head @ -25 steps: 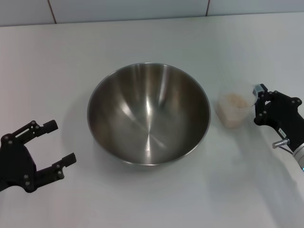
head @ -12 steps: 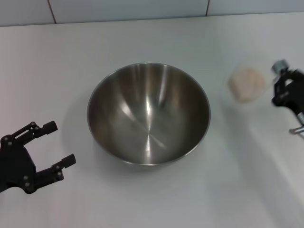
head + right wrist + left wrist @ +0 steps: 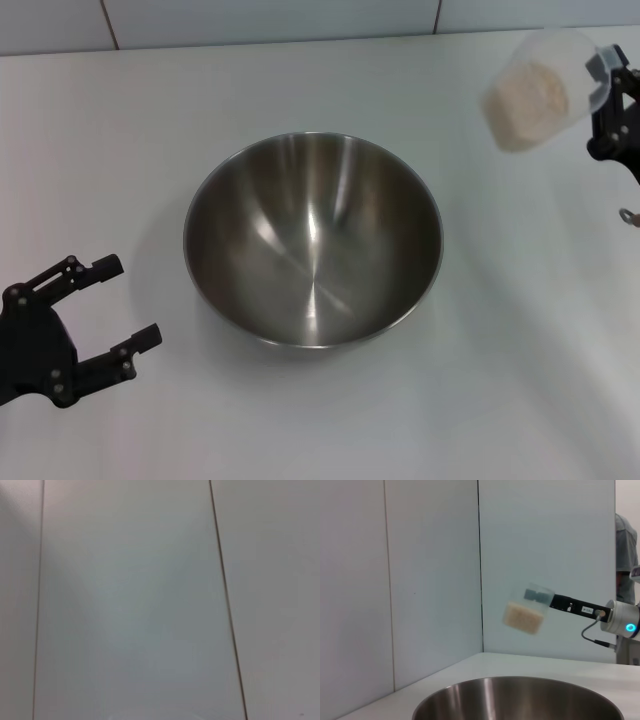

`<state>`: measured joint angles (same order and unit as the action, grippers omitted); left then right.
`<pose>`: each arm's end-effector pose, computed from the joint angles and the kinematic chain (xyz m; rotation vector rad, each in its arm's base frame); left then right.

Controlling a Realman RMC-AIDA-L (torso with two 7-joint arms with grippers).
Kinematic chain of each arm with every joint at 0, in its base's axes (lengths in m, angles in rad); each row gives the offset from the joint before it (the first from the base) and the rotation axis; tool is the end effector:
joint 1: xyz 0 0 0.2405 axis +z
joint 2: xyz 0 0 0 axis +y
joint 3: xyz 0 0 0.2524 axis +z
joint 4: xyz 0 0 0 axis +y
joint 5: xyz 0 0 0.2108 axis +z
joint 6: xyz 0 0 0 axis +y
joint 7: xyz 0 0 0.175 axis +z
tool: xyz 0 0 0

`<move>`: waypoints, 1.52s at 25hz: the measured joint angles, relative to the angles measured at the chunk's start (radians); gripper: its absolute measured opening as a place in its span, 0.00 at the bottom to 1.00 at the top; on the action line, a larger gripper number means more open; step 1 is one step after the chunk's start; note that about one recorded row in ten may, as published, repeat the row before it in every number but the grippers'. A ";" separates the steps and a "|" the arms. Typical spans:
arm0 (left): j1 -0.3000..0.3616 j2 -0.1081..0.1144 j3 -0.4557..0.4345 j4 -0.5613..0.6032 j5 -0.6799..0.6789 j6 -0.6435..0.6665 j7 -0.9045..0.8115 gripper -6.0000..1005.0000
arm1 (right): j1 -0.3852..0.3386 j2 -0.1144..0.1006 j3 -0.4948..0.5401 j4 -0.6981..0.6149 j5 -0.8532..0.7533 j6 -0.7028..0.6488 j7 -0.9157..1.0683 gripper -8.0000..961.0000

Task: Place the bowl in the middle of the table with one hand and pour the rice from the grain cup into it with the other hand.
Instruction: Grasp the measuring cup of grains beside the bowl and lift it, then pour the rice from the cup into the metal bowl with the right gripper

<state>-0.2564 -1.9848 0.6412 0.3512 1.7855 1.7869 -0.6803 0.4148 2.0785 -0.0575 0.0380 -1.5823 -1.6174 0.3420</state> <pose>-0.3100 0.2353 -0.0043 -2.5019 -0.2229 -0.9245 0.2849 0.3155 0.0021 -1.6793 0.3422 1.0521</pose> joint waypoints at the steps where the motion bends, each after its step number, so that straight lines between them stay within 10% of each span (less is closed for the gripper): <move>1: 0.000 0.000 0.000 0.000 0.000 0.000 0.000 0.81 | 0.004 0.000 -0.001 -0.001 -0.001 0.000 0.000 0.02; 38: 0.007 0.000 0.000 0.000 0.000 0.015 0.005 0.81 | 0.246 -0.001 -0.246 -0.193 -0.376 0.042 0.334 0.02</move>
<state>-0.2490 -1.9850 0.6412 0.3512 1.7855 1.8023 -0.6753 0.6606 2.0777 -0.3038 -0.1552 -1.9583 -1.5756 0.6761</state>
